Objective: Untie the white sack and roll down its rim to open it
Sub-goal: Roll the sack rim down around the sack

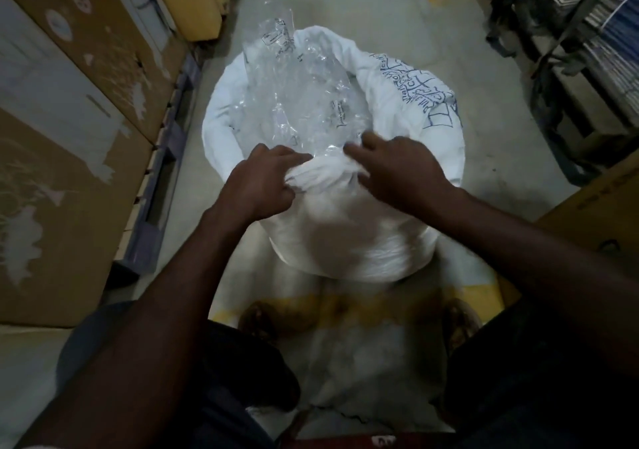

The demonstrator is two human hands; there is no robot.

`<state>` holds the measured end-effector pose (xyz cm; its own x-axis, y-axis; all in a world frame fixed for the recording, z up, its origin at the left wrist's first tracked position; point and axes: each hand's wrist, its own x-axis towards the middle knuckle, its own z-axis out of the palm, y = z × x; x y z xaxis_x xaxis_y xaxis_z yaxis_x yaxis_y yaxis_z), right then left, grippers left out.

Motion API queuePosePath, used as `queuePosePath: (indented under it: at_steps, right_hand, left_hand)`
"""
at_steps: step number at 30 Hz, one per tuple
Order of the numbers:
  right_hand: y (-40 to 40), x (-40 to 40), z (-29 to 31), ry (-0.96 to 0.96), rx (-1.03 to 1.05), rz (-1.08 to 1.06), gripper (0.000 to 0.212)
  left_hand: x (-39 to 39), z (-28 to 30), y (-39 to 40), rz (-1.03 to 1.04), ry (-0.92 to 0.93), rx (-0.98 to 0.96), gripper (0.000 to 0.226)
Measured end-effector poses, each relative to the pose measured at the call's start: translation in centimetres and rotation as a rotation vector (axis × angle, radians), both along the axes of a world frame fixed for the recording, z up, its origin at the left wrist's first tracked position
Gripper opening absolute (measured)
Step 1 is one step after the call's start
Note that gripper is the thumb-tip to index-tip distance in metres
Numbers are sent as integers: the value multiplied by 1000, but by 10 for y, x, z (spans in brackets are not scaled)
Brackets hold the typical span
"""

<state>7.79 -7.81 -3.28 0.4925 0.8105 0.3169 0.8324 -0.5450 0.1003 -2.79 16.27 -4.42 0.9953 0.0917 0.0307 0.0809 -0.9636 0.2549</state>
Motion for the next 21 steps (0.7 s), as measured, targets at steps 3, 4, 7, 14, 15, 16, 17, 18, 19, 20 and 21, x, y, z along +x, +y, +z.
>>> queuePosePath:
  at_steps: [3,4,7,14,15,16,17,18,19,20,21]
  right_hand:
    - [0,15,1,-63,184,-98,30]
    - [0,18,-3,-85,210,-87,27]
    - [-1,18,-11,-149,275,23,25]
    - [8,12,-17,-176,227,248,31]
    - [7,10,-18,-109,138,214,34]
    - [6,7,-19,-30,33,176,36]
    - [3,3,-19,48,-64,136,41]
    - [1,-1,-18,116,-109,120,48]
    - [-1,-4,-16,185,-95,118,53]
    - [-3,-5,-11,280,-40,106,54]
    - [-5,-4,-3,386,17,71,54]
  left_hand:
    - [6,4,-6,-56,42,-90,81]
    - [9,4,-8,-46,28,-128,84]
    - [15,6,-15,-32,-13,-165,95]
    - [25,7,-37,-52,-325,-4,44]
    - [25,4,-39,-31,-370,28,37]
    - [25,1,-40,-16,-393,54,36]
    - [26,-3,-40,-6,-393,67,40]
    - [27,-6,-41,-5,-390,79,45]
    - [28,-9,-41,-2,-391,104,48]
    - [29,-11,-42,6,-391,141,50]
    - [31,-13,-44,18,-390,176,50]
